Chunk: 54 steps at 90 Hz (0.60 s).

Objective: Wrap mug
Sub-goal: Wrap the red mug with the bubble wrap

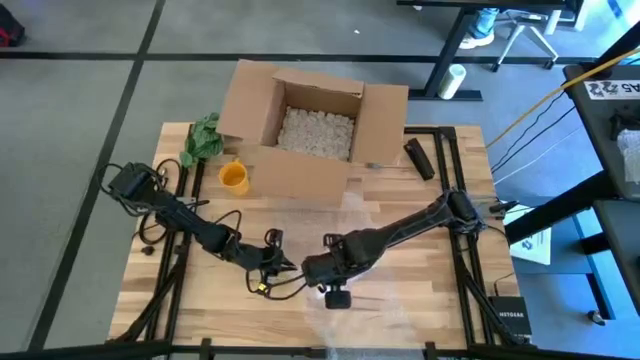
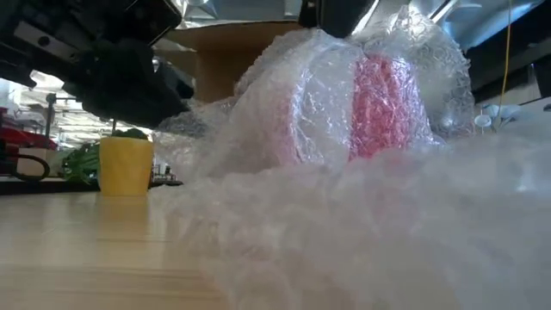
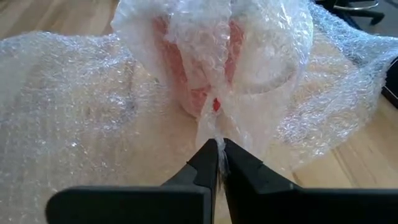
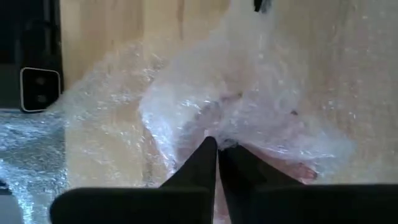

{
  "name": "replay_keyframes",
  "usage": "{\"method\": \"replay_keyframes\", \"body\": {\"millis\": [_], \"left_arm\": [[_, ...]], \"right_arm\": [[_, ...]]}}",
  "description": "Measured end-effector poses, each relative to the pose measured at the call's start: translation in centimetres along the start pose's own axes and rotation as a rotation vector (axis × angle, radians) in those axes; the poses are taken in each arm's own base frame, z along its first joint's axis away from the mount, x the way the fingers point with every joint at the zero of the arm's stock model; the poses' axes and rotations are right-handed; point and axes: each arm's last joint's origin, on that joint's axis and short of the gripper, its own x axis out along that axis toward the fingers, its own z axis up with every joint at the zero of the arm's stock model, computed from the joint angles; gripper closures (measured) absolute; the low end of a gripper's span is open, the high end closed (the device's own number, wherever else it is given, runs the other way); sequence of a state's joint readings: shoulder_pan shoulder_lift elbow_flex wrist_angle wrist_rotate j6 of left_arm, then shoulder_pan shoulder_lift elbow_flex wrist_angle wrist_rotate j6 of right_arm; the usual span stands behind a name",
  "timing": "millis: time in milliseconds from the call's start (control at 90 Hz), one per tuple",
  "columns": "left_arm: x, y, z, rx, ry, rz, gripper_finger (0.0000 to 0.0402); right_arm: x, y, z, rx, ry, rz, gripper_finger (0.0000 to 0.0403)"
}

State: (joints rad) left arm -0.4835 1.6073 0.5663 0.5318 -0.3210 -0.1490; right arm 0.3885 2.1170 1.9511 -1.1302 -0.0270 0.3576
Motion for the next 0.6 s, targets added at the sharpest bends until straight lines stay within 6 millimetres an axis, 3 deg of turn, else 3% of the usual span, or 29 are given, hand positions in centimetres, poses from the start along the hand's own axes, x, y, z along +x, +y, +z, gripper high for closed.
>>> {"method": "replay_keyframes", "body": {"millis": [289, 600], "left_arm": [[0.0, 0.0, 0.0, 0.001, 0.000, 0.000, 0.0402], [0.0, 0.0, 0.0, 0.007, 0.000, 0.000, 0.0402]], "right_arm": [[0.4, -0.2, 0.5, -0.026, -0.054, 0.017, 0.0402], [5.3, -1.4, -0.9, -0.005, -0.017, 0.095, 0.0403]]}}
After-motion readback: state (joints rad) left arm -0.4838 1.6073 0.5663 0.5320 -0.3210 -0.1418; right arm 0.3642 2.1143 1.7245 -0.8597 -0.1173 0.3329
